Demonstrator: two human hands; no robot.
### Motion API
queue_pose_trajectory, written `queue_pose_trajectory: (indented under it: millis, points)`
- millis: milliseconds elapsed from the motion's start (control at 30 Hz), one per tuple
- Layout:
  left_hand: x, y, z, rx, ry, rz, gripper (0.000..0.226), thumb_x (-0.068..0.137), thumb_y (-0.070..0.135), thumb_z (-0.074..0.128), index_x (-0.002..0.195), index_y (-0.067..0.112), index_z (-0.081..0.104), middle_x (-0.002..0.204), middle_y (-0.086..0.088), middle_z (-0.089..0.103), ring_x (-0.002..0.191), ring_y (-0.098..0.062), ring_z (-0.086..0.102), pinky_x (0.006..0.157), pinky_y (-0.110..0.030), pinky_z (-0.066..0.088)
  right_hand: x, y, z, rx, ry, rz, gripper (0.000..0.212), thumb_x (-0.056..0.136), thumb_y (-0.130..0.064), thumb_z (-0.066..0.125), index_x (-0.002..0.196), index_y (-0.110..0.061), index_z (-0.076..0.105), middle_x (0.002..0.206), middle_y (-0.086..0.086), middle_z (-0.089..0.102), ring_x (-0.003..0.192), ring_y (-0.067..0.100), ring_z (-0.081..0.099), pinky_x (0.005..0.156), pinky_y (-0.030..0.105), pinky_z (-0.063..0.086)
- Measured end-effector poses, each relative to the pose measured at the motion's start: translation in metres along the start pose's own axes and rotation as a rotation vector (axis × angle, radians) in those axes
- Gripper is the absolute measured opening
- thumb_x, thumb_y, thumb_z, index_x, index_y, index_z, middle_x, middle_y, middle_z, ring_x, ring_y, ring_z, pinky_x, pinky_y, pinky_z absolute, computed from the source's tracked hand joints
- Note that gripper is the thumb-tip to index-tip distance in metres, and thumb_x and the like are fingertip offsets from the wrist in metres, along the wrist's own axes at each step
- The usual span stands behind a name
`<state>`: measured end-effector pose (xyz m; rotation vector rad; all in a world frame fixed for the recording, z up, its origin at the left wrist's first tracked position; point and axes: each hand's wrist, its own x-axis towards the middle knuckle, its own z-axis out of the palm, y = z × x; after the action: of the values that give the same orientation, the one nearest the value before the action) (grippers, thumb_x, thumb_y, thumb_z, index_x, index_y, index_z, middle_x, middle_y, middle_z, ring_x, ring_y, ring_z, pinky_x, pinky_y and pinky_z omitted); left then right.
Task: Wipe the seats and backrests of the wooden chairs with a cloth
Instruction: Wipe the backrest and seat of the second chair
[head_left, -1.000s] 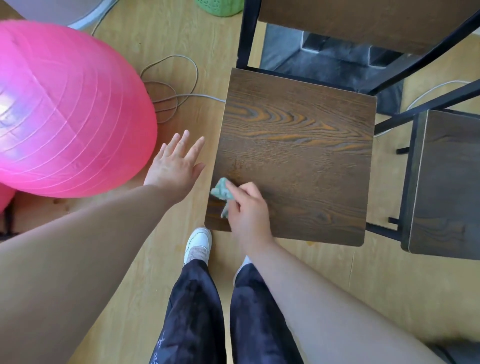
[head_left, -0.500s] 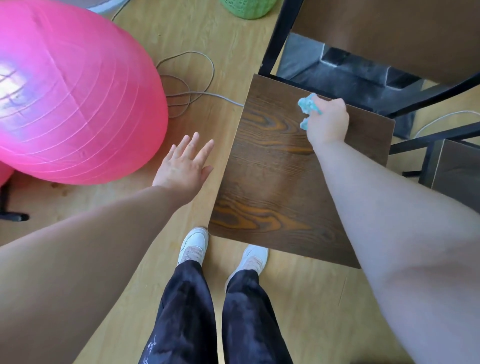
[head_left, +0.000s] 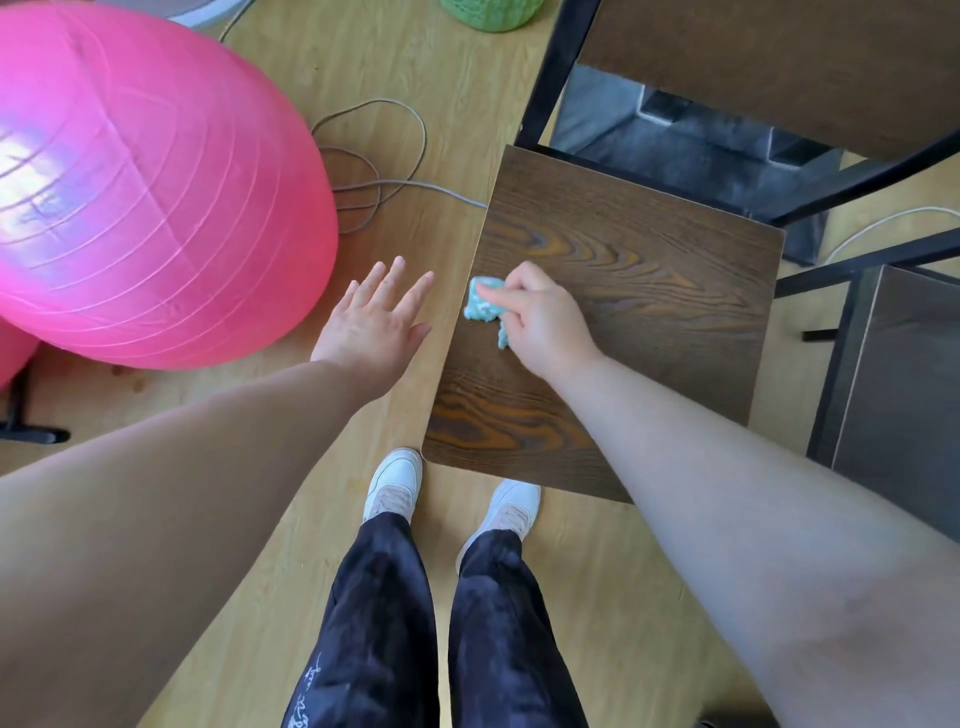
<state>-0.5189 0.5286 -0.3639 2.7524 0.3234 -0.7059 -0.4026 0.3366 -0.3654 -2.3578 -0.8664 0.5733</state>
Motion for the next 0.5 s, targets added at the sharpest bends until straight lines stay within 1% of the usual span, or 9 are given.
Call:
queue_pose_trajectory:
  millis: [100, 200, 267, 333, 400, 433, 500]
  points:
    - [-0.007, 0.001, -0.001, 0.012, -0.01, 0.002, 0.06, 0.106, 0.046, 0.024, 0.158, 0.031, -0.002, 0.167, -0.006, -0.005, 0.153, -0.025, -0.006, 0.125, -0.044, 0.006, -0.036, -0.017, 0.02, 0.05, -0.032, 0.005, 0.027, 0.093, -0.007, 0.058, 0.111, -0.019, 0.073, 0.089, -0.001, 0.051, 0.077, 0.007, 0.046, 0.073, 0.019, 0.039]
    - [-0.016, 0.003, 0.0, 0.028, -0.026, 0.01, 0.06, 0.106, 0.045, 0.024, 0.158, 0.031, -0.002, 0.167, -0.006, -0.005, 0.153, -0.024, -0.006, 0.124, -0.043, 0.006, -0.073, -0.036, 0.035, 0.129, -0.101, 0.03, 0.021, 0.095, -0.012, 0.055, 0.108, -0.014, 0.072, 0.086, -0.005, 0.047, 0.074, 0.002, 0.04, 0.07, 0.015, 0.035]
    - [-0.022, 0.005, -0.001, 0.041, -0.032, 0.017, 0.06, 0.106, 0.045, 0.024, 0.158, 0.031, -0.002, 0.167, -0.005, -0.005, 0.153, -0.024, -0.006, 0.124, -0.043, 0.006, -0.091, -0.045, 0.044, 0.153, -0.151, 0.047, 0.021, 0.095, -0.015, 0.054, 0.109, -0.014, 0.07, 0.086, -0.004, 0.046, 0.077, 0.002, 0.04, 0.072, 0.018, 0.038]
    - [-0.027, 0.006, -0.003, 0.06, -0.038, 0.026, 0.06, 0.106, 0.044, 0.024, 0.158, 0.031, -0.002, 0.167, -0.006, -0.005, 0.153, -0.025, -0.006, 0.124, -0.043, 0.006, -0.105, -0.052, 0.052, 0.138, -0.187, 0.042, 0.023, 0.094, -0.011, 0.056, 0.112, -0.016, 0.07, 0.087, -0.002, 0.047, 0.081, 0.008, 0.044, 0.075, 0.025, 0.045]
    - [-0.031, 0.008, -0.006, 0.073, -0.042, 0.035, 0.06, 0.106, 0.044, 0.024, 0.158, 0.031, -0.002, 0.167, -0.006, -0.005, 0.153, -0.025, -0.006, 0.124, -0.043, 0.006, -0.118, -0.056, 0.059, 0.086, -0.212, 0.02, 0.032, 0.09, -0.004, 0.058, 0.116, -0.019, 0.069, 0.09, 0.0, 0.048, 0.085, 0.017, 0.049, 0.075, 0.032, 0.049]
    - [-0.033, 0.009, -0.007, 0.078, -0.042, 0.039, 0.06, 0.106, 0.044, 0.024, 0.158, 0.031, -0.002, 0.167, -0.006, -0.005, 0.153, -0.025, -0.005, 0.124, -0.043, 0.006, -0.122, -0.059, 0.062, 0.066, -0.225, 0.019, 0.033, 0.089, -0.002, 0.059, 0.116, -0.018, 0.069, 0.09, 0.001, 0.049, 0.085, 0.021, 0.05, 0.074, 0.034, 0.05]
    - [-0.037, 0.013, -0.012, 0.092, -0.043, 0.049, 0.059, 0.107, 0.043, 0.024, 0.159, 0.031, -0.002, 0.167, -0.006, -0.005, 0.153, -0.025, -0.005, 0.124, -0.043, 0.006, -0.129, -0.064, 0.063, 0.089, -0.267, 0.082, 0.027, 0.09, -0.004, 0.058, 0.112, -0.015, 0.069, 0.087, -0.003, 0.046, 0.083, 0.022, 0.047, 0.072, 0.032, 0.045]
